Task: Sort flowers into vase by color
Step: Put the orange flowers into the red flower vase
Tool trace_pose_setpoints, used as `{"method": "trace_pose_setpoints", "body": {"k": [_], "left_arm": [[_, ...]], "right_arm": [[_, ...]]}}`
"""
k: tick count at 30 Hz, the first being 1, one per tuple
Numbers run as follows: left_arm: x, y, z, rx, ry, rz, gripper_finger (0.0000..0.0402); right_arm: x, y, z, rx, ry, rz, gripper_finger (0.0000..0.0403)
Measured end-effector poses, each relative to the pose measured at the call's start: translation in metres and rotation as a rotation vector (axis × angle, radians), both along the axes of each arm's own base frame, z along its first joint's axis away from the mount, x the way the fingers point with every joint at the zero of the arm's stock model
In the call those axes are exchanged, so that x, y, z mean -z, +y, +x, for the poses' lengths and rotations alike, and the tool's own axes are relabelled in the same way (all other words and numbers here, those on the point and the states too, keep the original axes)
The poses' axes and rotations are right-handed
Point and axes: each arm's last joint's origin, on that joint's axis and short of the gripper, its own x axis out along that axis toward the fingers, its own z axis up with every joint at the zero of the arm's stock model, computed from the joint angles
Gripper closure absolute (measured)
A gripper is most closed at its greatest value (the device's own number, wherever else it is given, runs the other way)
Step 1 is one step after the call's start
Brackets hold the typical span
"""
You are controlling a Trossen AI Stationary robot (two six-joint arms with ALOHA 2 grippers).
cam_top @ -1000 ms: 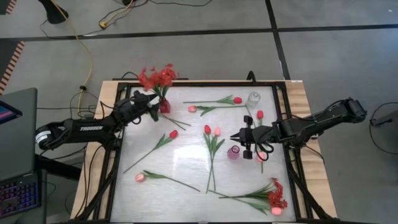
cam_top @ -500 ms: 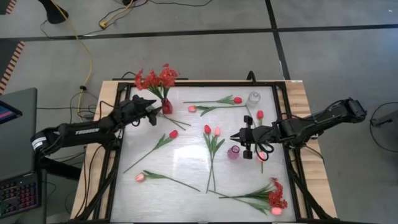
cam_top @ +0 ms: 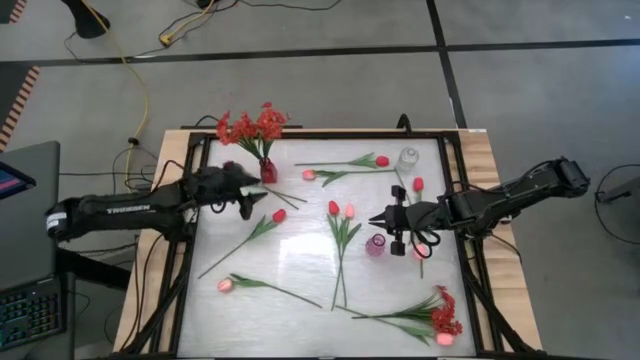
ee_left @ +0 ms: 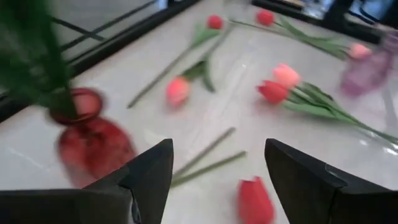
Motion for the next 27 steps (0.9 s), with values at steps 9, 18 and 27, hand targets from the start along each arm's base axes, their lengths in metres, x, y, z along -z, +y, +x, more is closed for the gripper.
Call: {"method": "trace_pose_setpoints", "body": {"k": [9, 18, 27], "left_arm": [[-0.010, -0.043, 0.009, 0.125, 0.016, -0.005, 0.0161], [-0.013, -0.073, 0.010, 0.159, -0.018, 0.060, 0.0161], [-0.014, -0.095, 0.034, 0.254, -0.131, 0.170, 0.0161]], "right_arm": [[-0.007, 0.002, 0.004, -0.004, -0.089, 0.023, 0.0341], [-0.017, 0.007, 0.009, -0.086, -0.189, 0.180, 0.0341], [-0.022, 0.026, 0.005, -0.177, -0.190, 0.234, 0.0341]]}}
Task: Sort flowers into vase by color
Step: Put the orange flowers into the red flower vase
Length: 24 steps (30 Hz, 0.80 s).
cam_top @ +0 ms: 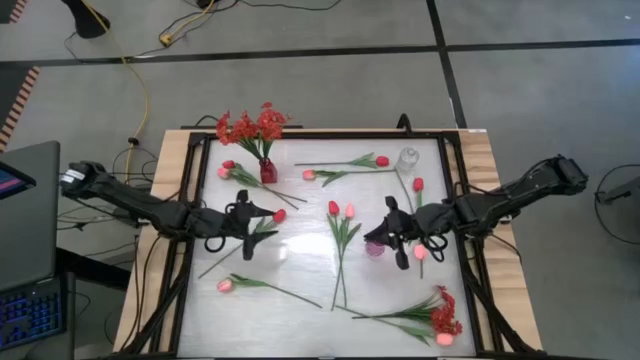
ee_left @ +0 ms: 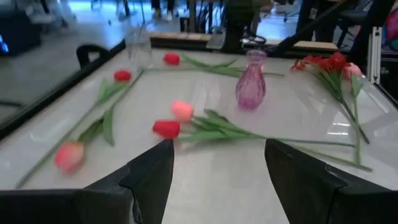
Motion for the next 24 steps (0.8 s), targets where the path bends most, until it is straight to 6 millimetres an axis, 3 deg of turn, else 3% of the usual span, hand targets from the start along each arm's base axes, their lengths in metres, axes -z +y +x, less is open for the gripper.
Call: {"method": "trace_pose_setpoints", "body": {"k": [7, 14, 19, 24], "left_arm": [[0.003, -0.004, 0.018, 0.038, -0.058, 0.128, 0.0161], [-0.012, 0.005, 0.031, 0.167, -0.254, 0.298, 0.0161], [-0.013, 0.022, 0.034, 0.168, -0.261, 0.301, 0.0161], [-0.008, 0.027, 0.034, 0.218, -0.215, 0.269, 0.0161]], "right_arm": [[-0.019, 0.037, 0.013, -0.132, 0.007, -0.006, 0.0341], [-0.011, 0.080, 0.031, -0.186, 0.351, 0.086, 0.0341], [-0.007, 0.102, 0.036, -0.167, 0.572, 0.147, 0.0330], [0.017, 0.112, 0.027, -0.081, 0.892, 0.239, 0.0296]]}}
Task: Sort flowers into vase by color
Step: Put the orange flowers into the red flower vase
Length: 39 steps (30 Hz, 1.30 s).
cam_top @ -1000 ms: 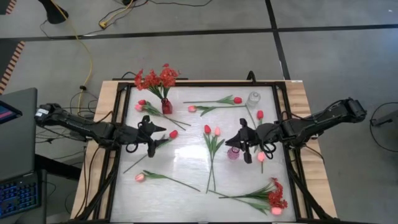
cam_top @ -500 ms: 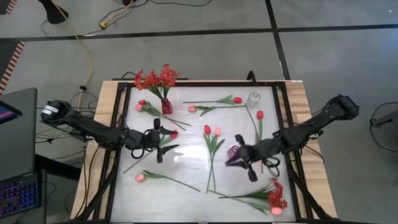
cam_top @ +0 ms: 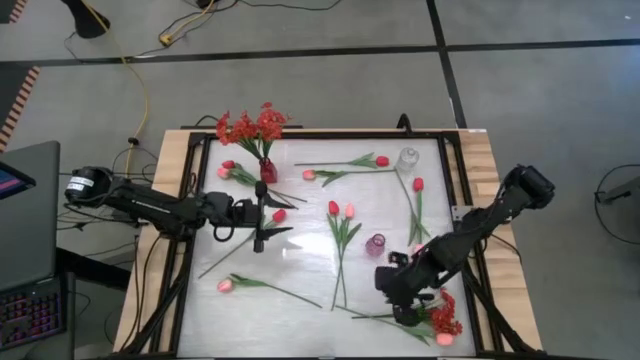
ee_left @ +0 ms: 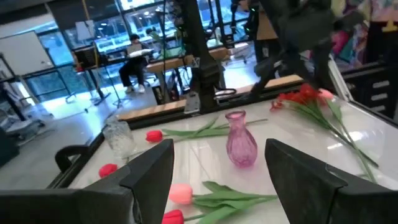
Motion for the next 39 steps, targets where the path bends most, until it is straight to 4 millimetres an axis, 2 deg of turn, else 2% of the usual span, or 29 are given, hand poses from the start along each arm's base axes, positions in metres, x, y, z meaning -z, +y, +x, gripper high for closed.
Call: {"method": "trace_pose_setpoints", "body": {"k": [3, 10, 14, 19, 27, 32, 36, 39], "left_arm": [[0.000, 0.000, 0.000, 0.001, 0.001, 0.004, 0.0161], [0.003, 0.000, 0.000, 0.001, 0.030, 0.002, 0.0161], [0.003, 0.000, 0.000, 0.001, 0.030, 0.003, 0.0161], [0.003, 0.000, 0.000, 0.000, 0.037, -0.004, 0.0161], [0.005, 0.000, -0.001, -0.001, 0.052, -0.016, 0.0161], [0.005, 0.000, -0.001, -0.002, 0.052, -0.024, 0.0161], [0.005, 0.000, -0.001, -0.003, 0.053, -0.029, 0.0161], [0.005, 0.000, -0.001, -0.003, 0.054, -0.029, 0.0161]], "right_arm": [[0.019, 0.006, -0.004, 0.001, 0.164, -0.010, 0.0265], [0.052, 0.021, 0.007, -0.110, 0.229, -0.018, 0.0194], [0.070, 0.026, 0.011, -0.124, 0.294, -0.006, 0.0180], [0.088, 0.032, 0.012, -0.135, 0.338, -0.029, 0.0185], [0.089, 0.039, 0.005, -0.112, 0.297, -0.110, 0.0194], [0.101, 0.052, 0.001, -0.123, 0.290, -0.151, 0.0205], [0.108, 0.056, -0.003, -0.135, 0.302, -0.178, 0.0227], [0.107, 0.052, -0.004, -0.115, 0.316, -0.211, 0.0264]]}}
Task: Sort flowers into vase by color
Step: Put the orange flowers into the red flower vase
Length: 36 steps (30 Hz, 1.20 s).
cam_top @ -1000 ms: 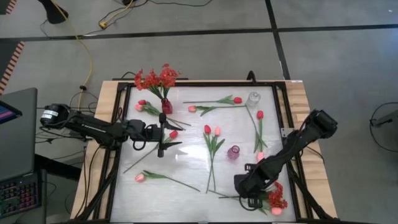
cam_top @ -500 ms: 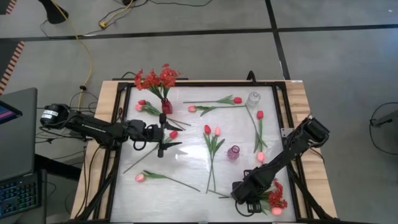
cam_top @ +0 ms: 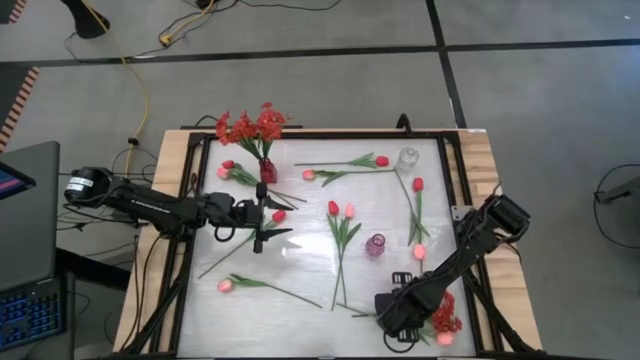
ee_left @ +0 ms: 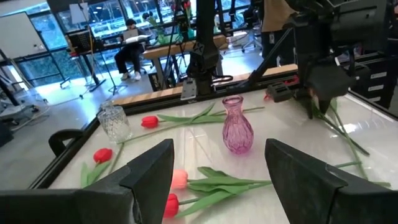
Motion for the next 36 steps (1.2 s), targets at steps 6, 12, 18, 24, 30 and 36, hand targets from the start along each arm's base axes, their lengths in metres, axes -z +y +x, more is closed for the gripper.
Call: {"method": "trace_pose_setpoints", "body": {"k": [6, 12, 18, 24, 30, 36], "left_arm": [[0.000, 0.000, 0.000, 0.000, 0.000, -0.002, 0.0161], [0.000, 0.000, 0.000, 0.000, 0.000, -0.003, 0.0161], [0.000, 0.000, 0.000, -0.001, 0.001, -0.002, 0.0161], [0.000, 0.000, 0.000, -0.006, 0.005, 0.001, 0.0161], [0.001, 0.000, 0.000, -0.007, 0.007, 0.001, 0.0161], [0.001, 0.000, 0.000, -0.007, 0.007, -0.005, 0.0161]], "right_arm": [[-0.008, -0.017, 0.001, 0.059, 0.024, -0.083, 0.0365], [-0.016, -0.033, -0.002, 0.070, 0.083, -0.250, 0.0368], [-0.041, -0.041, -0.008, 0.015, 0.102, -0.510, 0.0363], [-0.064, -0.042, -0.003, -0.102, 0.067, -0.631, 0.0365], [-0.078, -0.046, 0.007, -0.146, -0.033, -0.744, 0.0365], [-0.086, -0.061, 0.017, -0.166, -0.073, -0.869, 0.0365]]}}
